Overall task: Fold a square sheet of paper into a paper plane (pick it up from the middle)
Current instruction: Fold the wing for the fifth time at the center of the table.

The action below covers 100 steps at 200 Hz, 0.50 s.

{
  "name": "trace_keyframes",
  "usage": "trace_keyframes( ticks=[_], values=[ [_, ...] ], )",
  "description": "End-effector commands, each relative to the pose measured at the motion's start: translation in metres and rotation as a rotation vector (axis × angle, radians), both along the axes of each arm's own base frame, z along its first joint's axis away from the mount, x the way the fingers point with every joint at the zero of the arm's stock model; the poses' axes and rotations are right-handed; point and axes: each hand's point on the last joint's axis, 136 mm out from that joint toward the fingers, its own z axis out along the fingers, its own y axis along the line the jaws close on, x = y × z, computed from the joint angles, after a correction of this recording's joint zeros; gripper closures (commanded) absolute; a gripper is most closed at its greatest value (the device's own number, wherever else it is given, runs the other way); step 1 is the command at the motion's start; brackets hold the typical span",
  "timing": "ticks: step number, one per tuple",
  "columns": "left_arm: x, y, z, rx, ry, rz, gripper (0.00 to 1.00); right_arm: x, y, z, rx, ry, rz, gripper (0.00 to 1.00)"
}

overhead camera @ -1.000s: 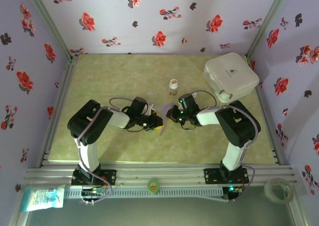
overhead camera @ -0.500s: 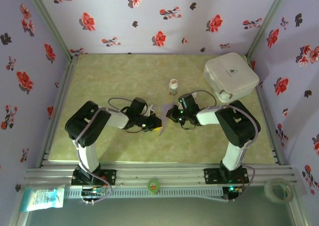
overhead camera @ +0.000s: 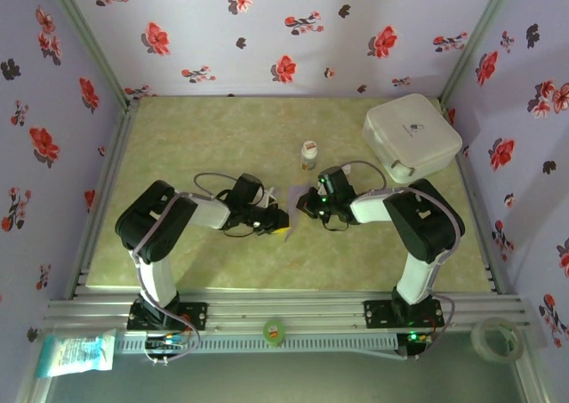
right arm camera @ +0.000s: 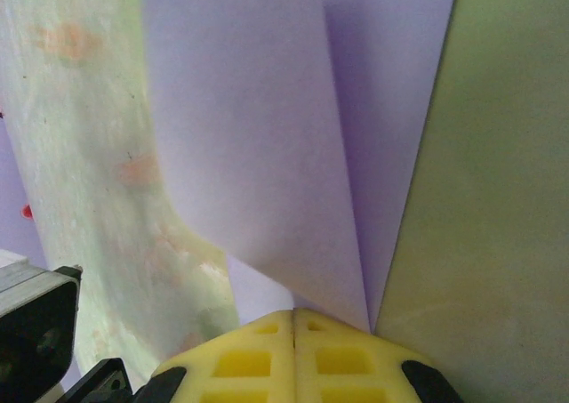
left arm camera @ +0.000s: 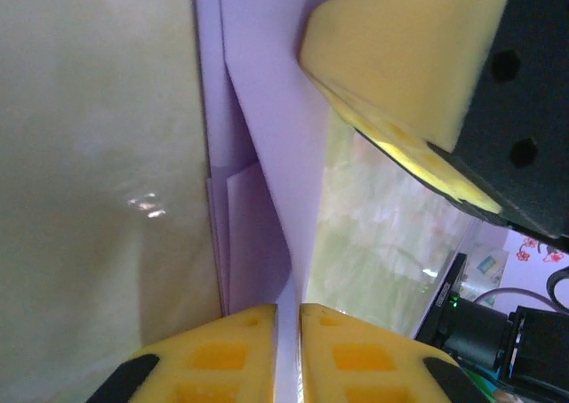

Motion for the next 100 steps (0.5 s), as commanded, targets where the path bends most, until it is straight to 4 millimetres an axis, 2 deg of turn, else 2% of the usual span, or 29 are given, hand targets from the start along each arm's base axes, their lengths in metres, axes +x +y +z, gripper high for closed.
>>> trace_keyframes(
  ticks=[1, 23, 74, 87, 100],
  values=[
    [-0.0342, 0.0158, -0.0235, 0.112, 0.113, -0.051, 0.84, -0.0092, -0.0181, -0.0281, -0.104, 0.074, -0.030, 0.94],
    [-0.0372, 0.0194, -0.0264, 0.148, 0.110, -0.069, 0.85, -0.0077, -0.0176, -0.0269, -0.106, 0.071, -0.029, 0.94],
    [-0.0390, 0.0213, -0.0253, 0.162, 0.101, -0.077, 0.99, -0.0088, -0.0185, -0.0284, -0.114, 0.075, -0.025, 0.95],
    [-0.0415, 0.0223, -0.0238, 0.167, 0.100, -0.087, 0.97, -0.0090, -0.0197, -0.0288, -0.119, 0.079, -0.031, 0.95],
    [-0.0435, 0.0246, -0.0224, 0.175, 0.095, -0.093, 0.87, -0.0091, -0.0205, -0.0297, -0.124, 0.079, -0.034, 0.95]
  ],
)
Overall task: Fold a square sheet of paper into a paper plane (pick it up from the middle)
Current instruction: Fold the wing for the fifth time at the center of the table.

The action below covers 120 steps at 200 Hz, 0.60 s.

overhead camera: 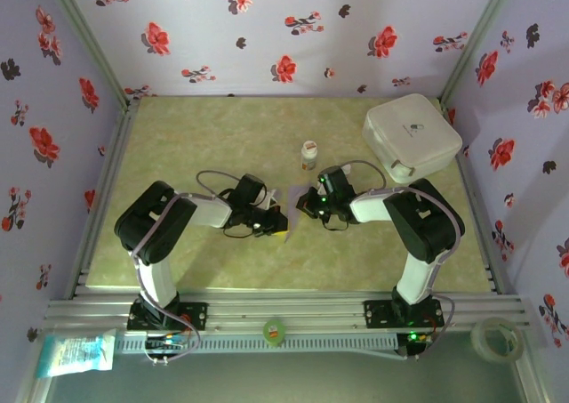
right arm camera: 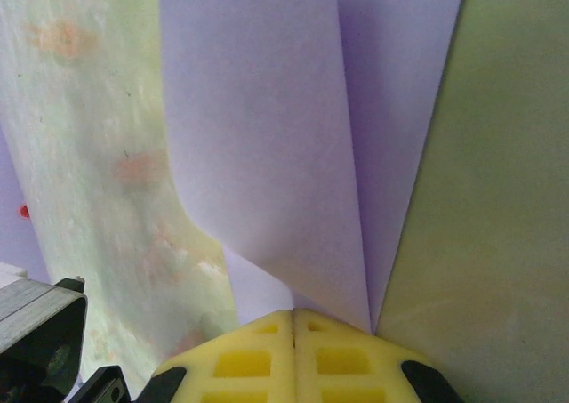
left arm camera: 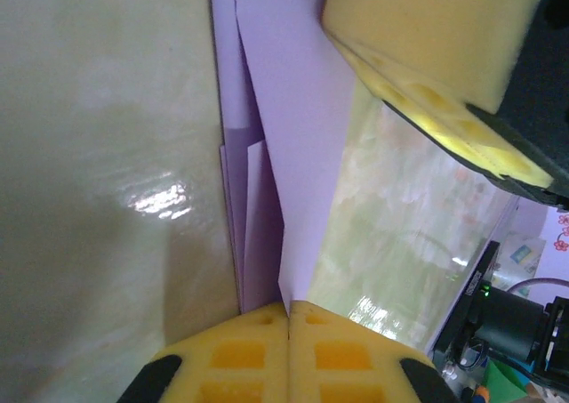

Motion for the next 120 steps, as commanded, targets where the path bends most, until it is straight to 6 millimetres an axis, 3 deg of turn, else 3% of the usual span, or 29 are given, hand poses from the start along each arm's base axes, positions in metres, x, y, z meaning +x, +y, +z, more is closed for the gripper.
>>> trace_keyframes(
  ticks=[1, 38, 86, 112, 120],
  values=[
    [-0.0359, 0.0210, -0.0174, 0.113, 0.105, -0.049, 0.87, -0.0083, -0.0203, -0.0291, -0.116, 0.068, -0.036, 0.95],
    [-0.0418, 0.0277, -0.0189, 0.135, 0.104, -0.048, 0.83, -0.0096, -0.0204, -0.0282, -0.117, 0.069, -0.033, 0.95],
    [-0.0430, 0.0268, -0.0197, 0.132, 0.109, -0.052, 0.97, -0.0091, -0.0197, -0.0276, -0.109, 0.062, -0.038, 0.95],
    [-0.0438, 0.0255, -0.0176, 0.124, 0.113, -0.056, 0.97, -0.0094, -0.0201, -0.0292, -0.113, 0.066, -0.038, 0.95],
    [-0.0447, 0.0256, -0.0180, 0.125, 0.115, -0.057, 0.93, -0.0093, -0.0199, -0.0291, -0.111, 0.065, -0.038, 0.95]
  ],
)
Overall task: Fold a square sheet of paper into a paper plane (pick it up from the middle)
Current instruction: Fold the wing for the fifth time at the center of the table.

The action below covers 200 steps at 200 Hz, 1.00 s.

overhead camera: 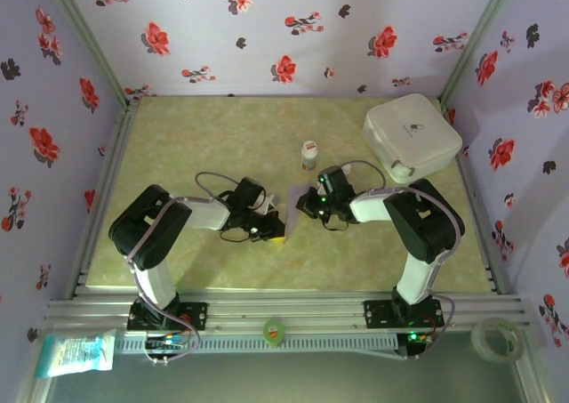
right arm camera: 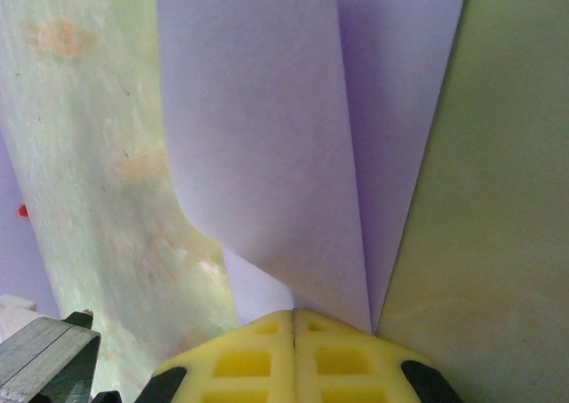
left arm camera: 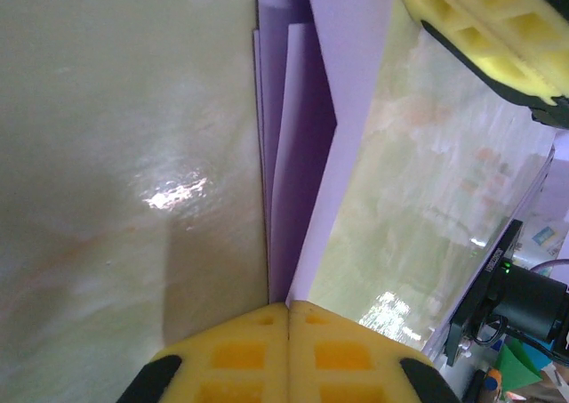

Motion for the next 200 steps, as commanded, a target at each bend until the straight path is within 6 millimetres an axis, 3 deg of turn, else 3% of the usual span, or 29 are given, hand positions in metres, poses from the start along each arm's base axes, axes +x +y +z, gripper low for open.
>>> trace_keyframes(
  ticks=[1, 34, 57, 77, 88, 115, 148, 179, 200],
  values=[
    [-0.028, 0.015, -0.016, 0.078, 0.090, -0.031, 0.93, -0.009, -0.020, -0.029, -0.109, 0.064, -0.038, 0.95],
    [-0.032, 0.019, -0.018, 0.085, 0.102, -0.025, 0.87, -0.010, -0.021, -0.030, -0.115, 0.065, -0.037, 0.95],
    [-0.034, 0.019, -0.018, 0.079, 0.101, -0.020, 1.00, -0.010, -0.021, -0.030, -0.116, 0.066, -0.037, 0.95],
    [-0.034, 0.018, -0.015, 0.073, 0.100, -0.016, 1.00, -0.009, -0.021, -0.030, -0.114, 0.065, -0.038, 0.95],
    [-0.034, 0.018, -0.012, 0.067, 0.096, -0.013, 0.91, -0.010, -0.020, -0.030, -0.113, 0.066, -0.037, 0.95],
    [-0.032, 0.017, -0.001, 0.048, 0.076, -0.008, 0.83, -0.010, -0.021, -0.030, -0.115, 0.065, -0.037, 0.95],
    [-0.018, 0.019, 0.027, 0.029, -0.030, 0.041, 0.79, -0.008, -0.020, -0.029, -0.111, 0.062, -0.038, 0.95],
    [0.006, 0.008, 0.069, -0.035, -0.140, 0.061, 0.89, -0.008, -0.019, -0.029, -0.110, 0.064, -0.038, 0.95],
    [0.015, -0.005, 0.074, -0.056, -0.137, 0.040, 0.93, -0.008, -0.020, -0.029, -0.111, 0.066, -0.042, 0.95]
  ],
)
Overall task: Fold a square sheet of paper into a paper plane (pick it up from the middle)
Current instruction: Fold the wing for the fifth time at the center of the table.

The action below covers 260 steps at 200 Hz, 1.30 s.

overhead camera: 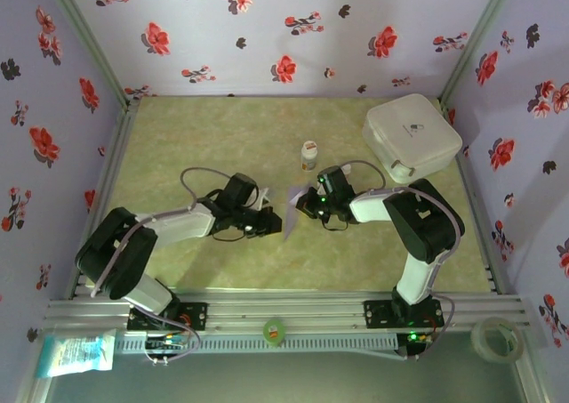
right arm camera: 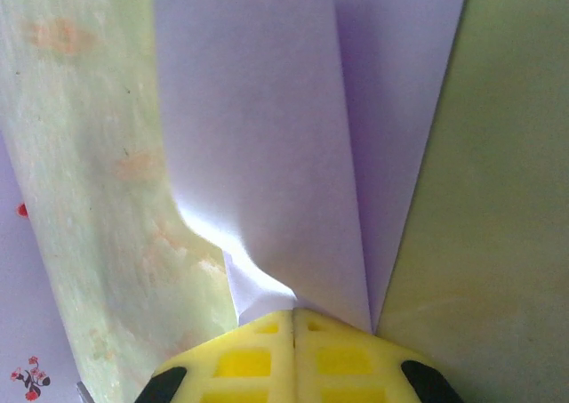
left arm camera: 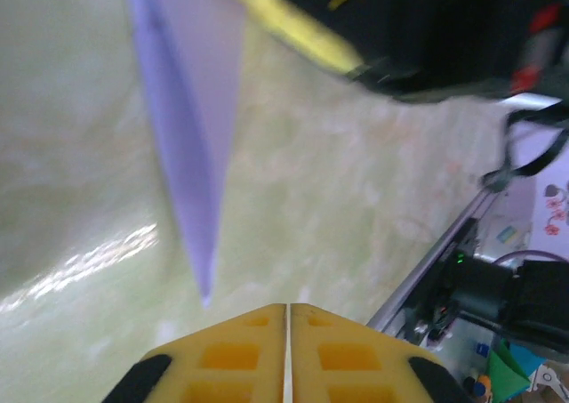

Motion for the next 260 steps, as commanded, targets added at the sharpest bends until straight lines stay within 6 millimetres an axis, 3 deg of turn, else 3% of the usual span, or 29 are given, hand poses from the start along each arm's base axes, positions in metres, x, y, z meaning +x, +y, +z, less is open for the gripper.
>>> trace_keyframes(
  ticks=[1, 50, 104, 180, 260],
  values=[
    [0.015, -0.011, 0.009, -0.007, -0.020, -0.006, 0.93, -0.007, -0.020, -0.029, -0.111, 0.065, -0.044, 0.95],
    [0.026, -0.039, -0.007, 0.000, 0.010, -0.043, 0.93, -0.007, -0.020, -0.027, -0.108, 0.064, -0.043, 0.95],
    [0.029, -0.050, -0.032, 0.039, 0.023, -0.047, 0.93, -0.008, -0.020, -0.027, -0.107, 0.064, -0.041, 0.94],
    [0.008, -0.026, -0.076, 0.139, 0.076, -0.039, 0.92, -0.009, -0.021, -0.028, -0.111, 0.069, -0.040, 0.94],
    [-0.018, -0.006, -0.083, 0.149, 0.119, -0.013, 0.92, -0.009, -0.022, -0.030, -0.123, 0.070, -0.041, 0.95]
  ],
)
